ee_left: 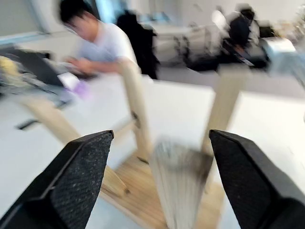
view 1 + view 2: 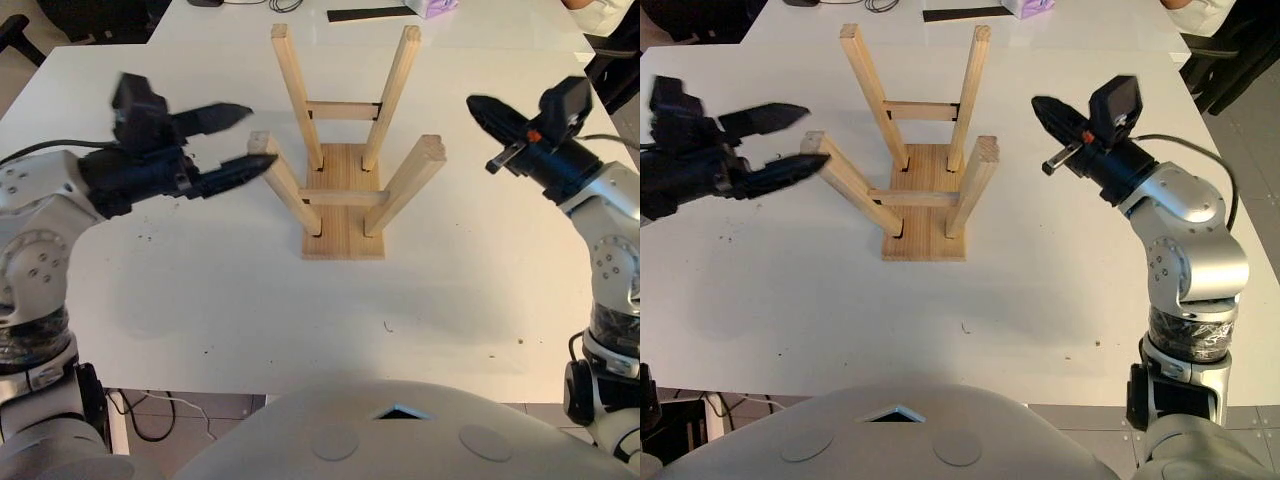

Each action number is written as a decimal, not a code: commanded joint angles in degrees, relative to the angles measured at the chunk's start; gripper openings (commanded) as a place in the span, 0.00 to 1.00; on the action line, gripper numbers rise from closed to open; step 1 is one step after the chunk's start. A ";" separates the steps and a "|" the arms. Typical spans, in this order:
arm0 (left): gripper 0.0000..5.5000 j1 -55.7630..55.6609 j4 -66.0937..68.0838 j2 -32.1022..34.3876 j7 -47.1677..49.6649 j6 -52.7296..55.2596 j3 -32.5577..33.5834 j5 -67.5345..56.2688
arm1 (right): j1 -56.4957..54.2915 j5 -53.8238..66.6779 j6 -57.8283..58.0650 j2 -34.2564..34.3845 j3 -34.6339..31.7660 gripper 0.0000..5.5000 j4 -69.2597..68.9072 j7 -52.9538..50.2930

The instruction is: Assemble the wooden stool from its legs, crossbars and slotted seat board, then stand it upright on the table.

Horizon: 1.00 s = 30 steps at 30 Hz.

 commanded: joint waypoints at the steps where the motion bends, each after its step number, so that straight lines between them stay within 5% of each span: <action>1: 0.68 -8.97 -3.58 -7.37 19.28 -1.91 3.58 -13.27 | -8.22 11.67 4.34 1.42 -0.93 0.00 -3.06 -0.30; 4: 0.64 -15.24 -4.50 -12.58 32.07 -5.56 2.30 -19.32 | -12.57 19.08 6.49 3.50 2.36 0.00 -4.72 0.04; 10: 0.48 -13.40 -4.55 -12.34 35.56 -3.54 -5.78 -14.04 | -12.09 15.65 6.16 3.73 9.63 0.00 -1.11 1.20; 20: 0.21 -6.69 -10.11 -13.16 34.62 -4.55 -7.94 -17.02 | -14.95 23.15 5.94 5.12 5.50 0.00 -1.30 -0.14; 26: 0.04 -15.75 -8.65 -11.88 35.69 -6.64 -7.53 -19.65 | -22.70 34.30 4.43 6.39 -0.79 0.00 -0.33 -4.17; 30: 0.00 -15.93 -6.39 -10.87 34.90 -5.44 -8.67 -19.00 | -22.07 34.24 4.14 6.91 1.30 0.00 -0.79 -4.80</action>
